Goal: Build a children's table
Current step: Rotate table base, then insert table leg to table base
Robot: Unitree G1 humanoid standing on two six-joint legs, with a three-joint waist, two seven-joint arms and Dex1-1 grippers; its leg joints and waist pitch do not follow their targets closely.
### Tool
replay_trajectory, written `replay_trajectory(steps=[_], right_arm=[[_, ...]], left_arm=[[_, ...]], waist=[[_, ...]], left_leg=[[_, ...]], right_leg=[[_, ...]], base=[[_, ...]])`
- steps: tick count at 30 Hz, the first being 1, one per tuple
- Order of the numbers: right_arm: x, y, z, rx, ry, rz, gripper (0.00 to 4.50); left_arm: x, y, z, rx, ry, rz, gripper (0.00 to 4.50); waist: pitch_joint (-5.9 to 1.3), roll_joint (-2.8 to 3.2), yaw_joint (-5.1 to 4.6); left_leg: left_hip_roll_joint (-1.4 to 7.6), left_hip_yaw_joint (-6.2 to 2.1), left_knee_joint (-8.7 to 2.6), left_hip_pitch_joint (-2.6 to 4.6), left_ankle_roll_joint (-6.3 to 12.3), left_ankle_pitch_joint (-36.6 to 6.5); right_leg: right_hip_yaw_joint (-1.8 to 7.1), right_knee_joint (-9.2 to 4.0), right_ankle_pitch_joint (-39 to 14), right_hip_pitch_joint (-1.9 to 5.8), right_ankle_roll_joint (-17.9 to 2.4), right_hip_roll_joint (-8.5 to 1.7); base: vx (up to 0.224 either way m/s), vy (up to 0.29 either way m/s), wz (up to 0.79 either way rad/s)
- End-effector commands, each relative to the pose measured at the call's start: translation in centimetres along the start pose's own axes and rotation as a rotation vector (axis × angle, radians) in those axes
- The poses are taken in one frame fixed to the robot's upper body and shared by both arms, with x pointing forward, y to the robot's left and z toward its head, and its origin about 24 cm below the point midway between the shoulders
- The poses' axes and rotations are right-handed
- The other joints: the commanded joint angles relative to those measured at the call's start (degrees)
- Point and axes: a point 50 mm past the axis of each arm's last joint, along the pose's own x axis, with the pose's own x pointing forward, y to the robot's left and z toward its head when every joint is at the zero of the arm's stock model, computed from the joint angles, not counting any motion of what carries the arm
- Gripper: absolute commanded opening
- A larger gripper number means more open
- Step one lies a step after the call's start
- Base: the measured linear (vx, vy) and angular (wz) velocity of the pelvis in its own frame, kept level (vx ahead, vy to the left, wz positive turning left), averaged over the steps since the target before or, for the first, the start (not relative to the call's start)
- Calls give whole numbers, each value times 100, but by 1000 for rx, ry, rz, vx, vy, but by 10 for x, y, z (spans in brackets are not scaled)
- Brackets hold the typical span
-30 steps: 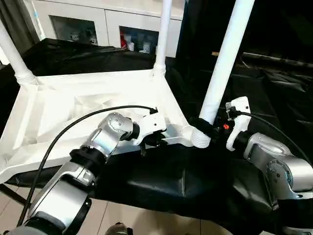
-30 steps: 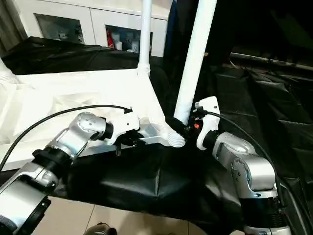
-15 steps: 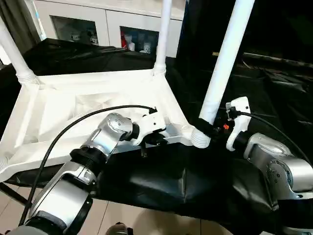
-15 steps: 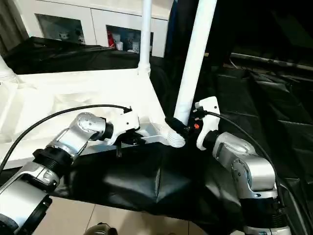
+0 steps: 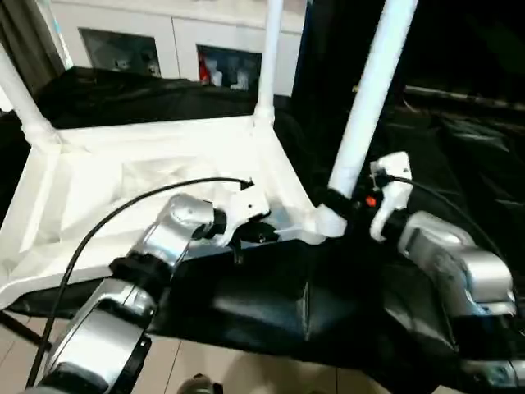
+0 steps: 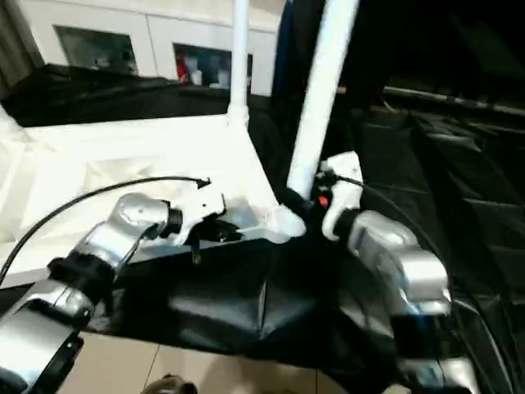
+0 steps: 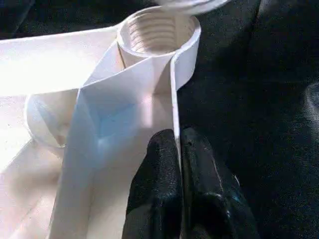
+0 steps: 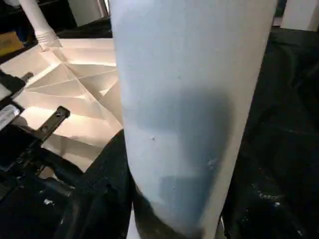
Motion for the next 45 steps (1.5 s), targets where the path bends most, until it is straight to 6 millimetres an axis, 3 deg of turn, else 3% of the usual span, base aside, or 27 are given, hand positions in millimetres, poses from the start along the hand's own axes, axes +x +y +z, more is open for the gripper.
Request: replay_trajectory(steps=[1, 4, 5, 7, 13, 20, 36, 37, 40, 42, 44, 45], right_arm=[[8, -3, 3, -30, -4, 0, 190], [12, -3, 2, -37, 7, 13, 190], [15, -2, 2, -38, 12, 24, 190], [20, -2, 0, -50, 26, 35, 190], [34, -4, -3, -69, 41, 39, 190], [42, -4, -7, -74, 54, 53, 190], [37, -7, -19, -35, 74, 66, 189], [34, -8, -24, -12, 67, 55, 189], [29, -10, -34, 60, 34, 30, 189], [26, -11, -41, 107, 13, 21, 189], [22, -12, -53, 173, -17, -4, 189], [21, -12, -56, 188, -25, -11, 189]], left_arm=[[2, -4, 0, -27, -76, 26, 0], [1, -6, -3, -22, -64, 21, 0], [1, -6, -5, -15, -48, 24, 0], [0, -5, -8, 2, -8, 29, 0], [-2, -2, -8, 50, 78, 6, 0], [-3, 0, -3, 64, 72, -8, 0], [-7, 1, -5, 52, 74, 12, 0], [-8, 2, -6, 52, 77, 19, 0], [-9, 4, -5, 50, 76, 40, 0], [-10, 6, -5, 50, 75, 50, 0], [-11, 8, -5, 49, 77, 66, 0], [-11, 8, -5, 49, 77, 69, 0]], waist=[[-439, -54, -27], [-439, -47, -17], [-439, -89, -23], [-445, -70, -19], [-434, -43, -48], [-407, -64, -71], [-404, -74, -96], [-408, -34, -82], [-418, -10, -58], [-416, -32, -64], [-402, 36, -51], [-394, 30, -57]], left_leg=[[570, -318, -478, 172, -224, -1417], [556, -298, -472, 172, -157, -1310], [561, -295, -478, 169, -140, -1273], [556, -293, -473, 167, -102, -1213], [573, -306, -493, 191, -207, -1395], [569, -307, -499, 190, -220, -1514], [582, -316, -514, 205, -250, -1632], [586, -318, -515, 204, -270, -1682], [595, -335, -522, 203, -277, -1717], [590, -333, -527, 199, -274, -1777], [600, -346, -538, 220, -332, -1975], [602, -362, -546, 217, -351, -2052]], right_leg=[[377, -476, -1863, 170, -1096, -776], [381, -504, -1902, 181, -1020, -752], [378, -500, -1872, 183, -1004, -742], [376, -485, -1817, 177, -1011, -749], [381, -499, -1958, 158, -1012, -740], [388, -515, -2008, 158, -1057, -752], [391, -513, -2035, 146, -1089, -750], [400, -527, -2031, 147, -1083, -764], [398, -512, -1931, 156, -1119, -773], [390, -524, -2000, 158, -1120, -770], [396, -560, -2145, 125, -1099, -777], [392, -558, -2190, 128, -1096, -777]], base=[[0, 0, 0], [0, 0, 0], [0, 0, 0], [0, 0, 0], [0, 0, 0], [0, 0, 0], [0, 0, 0], [0, 0, 0], [0, 0, 0], [0, 0, 0], [0, 0, 0], [0, 0, 0]])
